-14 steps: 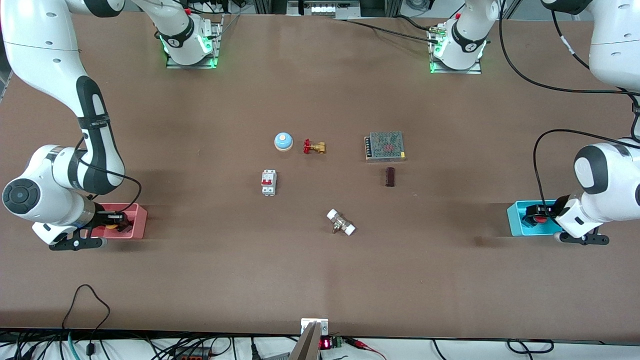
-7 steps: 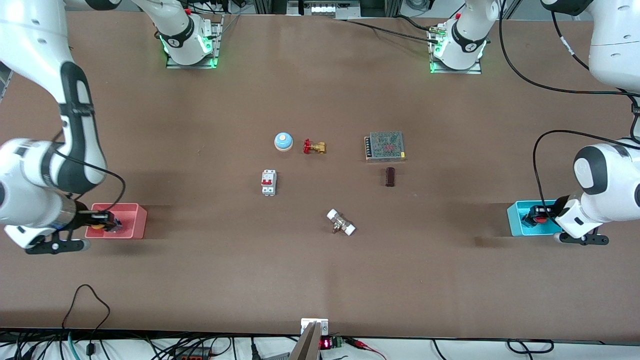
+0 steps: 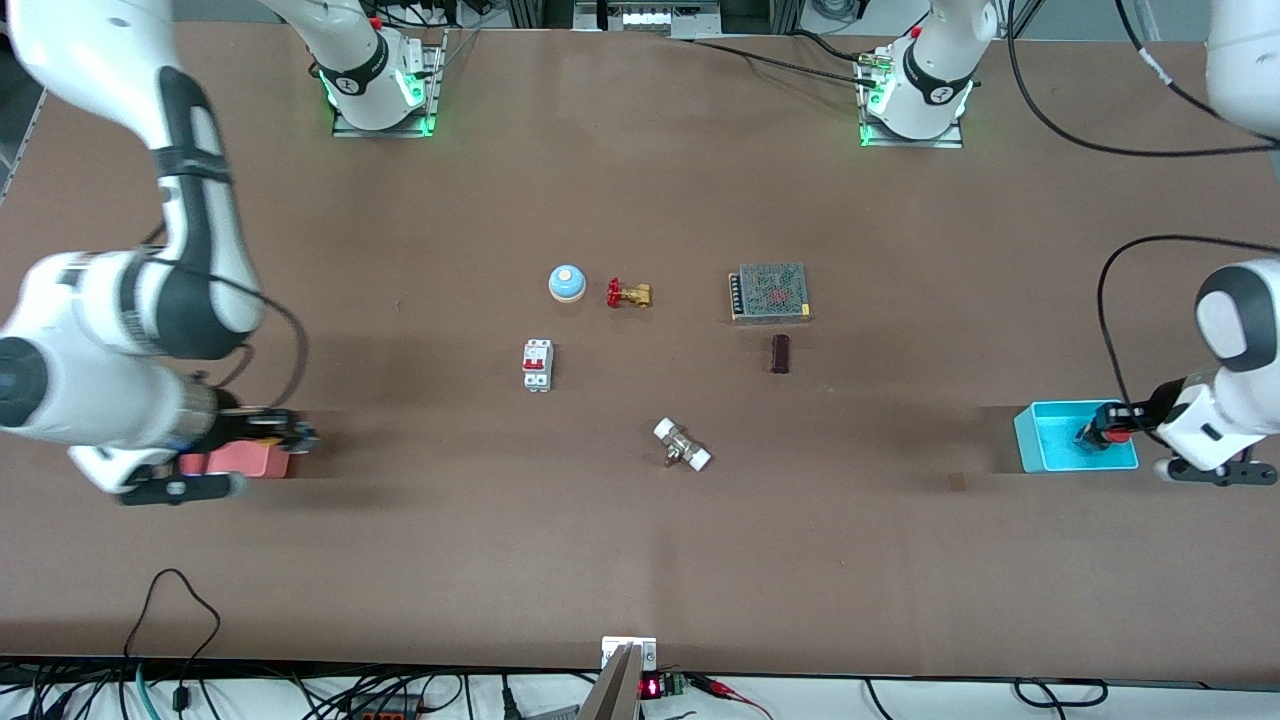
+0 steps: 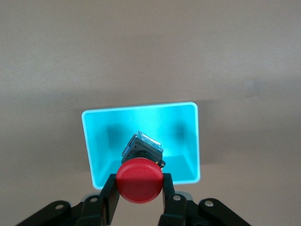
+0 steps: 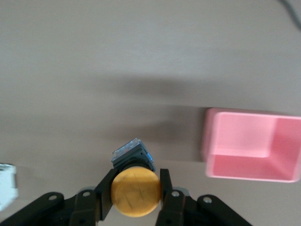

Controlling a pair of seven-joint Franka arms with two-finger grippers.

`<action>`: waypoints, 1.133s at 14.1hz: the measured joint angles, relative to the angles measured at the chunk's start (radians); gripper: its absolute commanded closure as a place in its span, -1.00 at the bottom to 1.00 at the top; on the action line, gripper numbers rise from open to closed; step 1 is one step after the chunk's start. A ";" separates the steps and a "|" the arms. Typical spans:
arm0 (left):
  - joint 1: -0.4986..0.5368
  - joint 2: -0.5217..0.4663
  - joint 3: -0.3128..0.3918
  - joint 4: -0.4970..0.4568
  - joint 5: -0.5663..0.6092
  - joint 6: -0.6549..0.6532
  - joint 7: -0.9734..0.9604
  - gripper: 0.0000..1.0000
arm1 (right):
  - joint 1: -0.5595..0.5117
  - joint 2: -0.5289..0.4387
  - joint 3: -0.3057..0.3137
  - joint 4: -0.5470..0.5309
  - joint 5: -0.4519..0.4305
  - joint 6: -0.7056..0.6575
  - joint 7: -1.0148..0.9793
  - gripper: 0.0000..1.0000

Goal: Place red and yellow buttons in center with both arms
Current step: 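Lift the yellow button with the right gripper while the left gripper lifts the red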

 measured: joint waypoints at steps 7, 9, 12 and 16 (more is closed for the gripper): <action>-0.128 -0.060 -0.066 -0.015 0.000 -0.079 -0.231 0.40 | 0.154 0.119 0.002 -0.002 0.028 0.123 0.228 0.75; -0.187 -0.055 -0.070 -0.028 0.000 -0.079 -0.321 0.39 | 0.186 0.153 0.002 -0.002 0.028 0.139 0.301 0.75; -0.266 -0.023 -0.075 -0.044 -0.009 -0.072 -0.440 0.39 | 0.218 0.180 0.002 -0.002 0.028 0.144 0.384 0.75; -0.352 0.042 -0.076 -0.046 -0.077 -0.030 -0.552 0.39 | 0.219 0.198 -0.002 -0.002 0.028 0.144 0.400 -0.48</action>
